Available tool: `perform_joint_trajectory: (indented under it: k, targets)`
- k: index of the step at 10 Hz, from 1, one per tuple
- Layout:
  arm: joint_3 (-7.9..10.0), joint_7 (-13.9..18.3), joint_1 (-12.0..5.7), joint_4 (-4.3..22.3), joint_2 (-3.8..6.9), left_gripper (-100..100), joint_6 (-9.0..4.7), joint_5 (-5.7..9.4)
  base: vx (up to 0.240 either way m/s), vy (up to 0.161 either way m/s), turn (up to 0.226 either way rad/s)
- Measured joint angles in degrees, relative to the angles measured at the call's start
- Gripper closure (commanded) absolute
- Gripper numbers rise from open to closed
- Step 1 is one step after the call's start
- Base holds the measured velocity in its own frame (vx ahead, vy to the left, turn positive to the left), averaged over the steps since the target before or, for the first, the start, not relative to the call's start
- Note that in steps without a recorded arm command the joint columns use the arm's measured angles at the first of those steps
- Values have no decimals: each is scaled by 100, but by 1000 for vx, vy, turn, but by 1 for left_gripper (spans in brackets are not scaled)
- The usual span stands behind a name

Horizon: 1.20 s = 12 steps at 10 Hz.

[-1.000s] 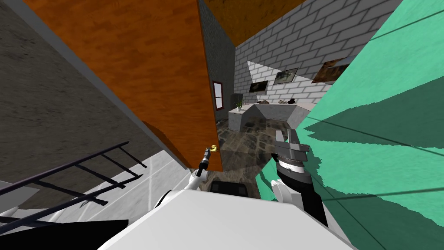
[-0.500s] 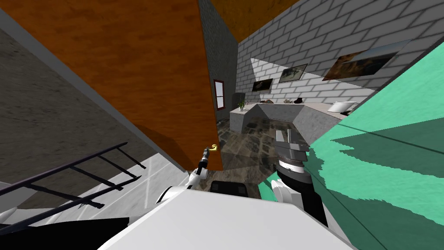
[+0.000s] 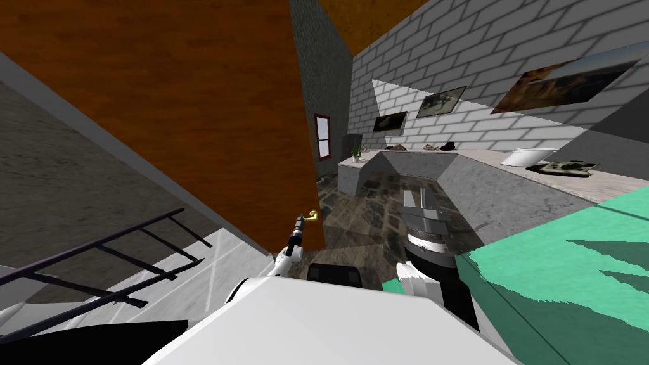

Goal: Push the door open

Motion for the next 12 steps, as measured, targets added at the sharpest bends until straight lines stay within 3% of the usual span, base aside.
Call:
perform_joint_trajectory:
  k: [2,3,4,5,6,7,10,12]
  targets:
    - [123,-148,-88,197,-33,100,-66,73,205,-62,93]
    - [123,-172,172,-314,-105,100,166,66,161,-66,92]
    - [207,-236,-27,-59,-73,100,102,118,71,-1,-8]
    - [255,-271,-159,180,-26,100,-68,150,126,-30,129]
    - [315,-318,-204,278,-53,100,-137,187,160,-47,63]
    - [323,-343,-64,56,-109,100,-34,189,169,-55,87]
    - [441,-427,-164,264,-111,100,-137,262,62,-17,15]
    - [447,-442,-163,222,-122,100,-129,264,-8,7,-7]
